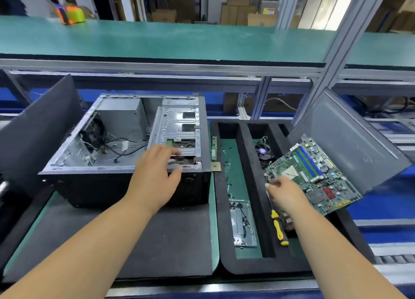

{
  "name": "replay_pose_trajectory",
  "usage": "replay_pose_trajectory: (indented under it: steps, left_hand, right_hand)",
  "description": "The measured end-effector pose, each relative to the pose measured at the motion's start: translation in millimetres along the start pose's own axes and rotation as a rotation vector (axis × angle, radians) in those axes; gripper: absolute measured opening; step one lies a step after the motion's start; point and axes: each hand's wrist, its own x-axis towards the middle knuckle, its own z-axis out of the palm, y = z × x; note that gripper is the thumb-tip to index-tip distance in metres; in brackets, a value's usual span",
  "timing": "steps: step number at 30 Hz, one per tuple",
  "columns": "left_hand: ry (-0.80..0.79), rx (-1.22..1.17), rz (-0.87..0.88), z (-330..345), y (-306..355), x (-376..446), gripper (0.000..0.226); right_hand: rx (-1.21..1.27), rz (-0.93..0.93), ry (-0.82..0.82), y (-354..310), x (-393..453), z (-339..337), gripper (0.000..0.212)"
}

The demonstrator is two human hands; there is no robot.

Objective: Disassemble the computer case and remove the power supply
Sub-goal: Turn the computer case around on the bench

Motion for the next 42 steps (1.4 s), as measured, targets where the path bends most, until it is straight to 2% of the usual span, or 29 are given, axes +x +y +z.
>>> replay_pose_trajectory:
  steps: [6, 9, 11, 15, 20, 23, 25, 29, 31, 37, 42]
  left_hand:
    - [0.068, 0.148, -0.288, -34, -47, -2, 0.044]
    - [0.148, 0.298, -0.386, -54, -79, -3, 0.047]
    - [0.151, 0.387, -0.442, -69, -99, -3, 0.047]
    - [0.128, 0.454, -0.570, -92, -132, -8, 0.045]
    - [0.085, 0.327, -0.616, -114, -164, -16, 0.050]
    - [0.018, 0.210, -0.606, -124, -177, -15, 0.048]
    - [-0.029, 0.160, -0.561, -129, -184, -13, 0.047]
    - [-0.056, 0.116, -0.451, -135, -197, -11, 0.048]
    - [-0.029, 0.127, -0.434, -137, -202, -11, 0.047]
    - [0.024, 0.240, -0.351, -137, -204, -20, 0.044]
    - [-0.004, 0.311, -0.310, -141, -197, -25, 0.045]
  right_hand:
    - [0.065, -0.515, 0.032, -118, -17, 15, 0.032]
    - [0.012, -0.746, 0.126, -172, -44, 34, 0.035]
    - [-0.053, -0.862, 0.147, -200, -65, 50, 0.035]
    - [-0.178, -0.950, 0.007, -232, -96, 85, 0.044]
    - [-0.293, -0.941, -0.105, -244, -117, 119, 0.054]
    - [-0.276, -0.878, -0.071, -255, -125, 131, 0.056]
    - [-0.252, -0.843, -0.056, -264, -131, 138, 0.056]
    - [-0.132, -0.718, -0.166, -285, -141, 155, 0.060]
    - [-0.113, -0.664, -0.150, -292, -143, 162, 0.058]
    - [0.072, -0.619, -0.022, -294, -146, 174, 0.034]
    - [0.120, -0.664, 0.034, -286, -150, 177, 0.035]
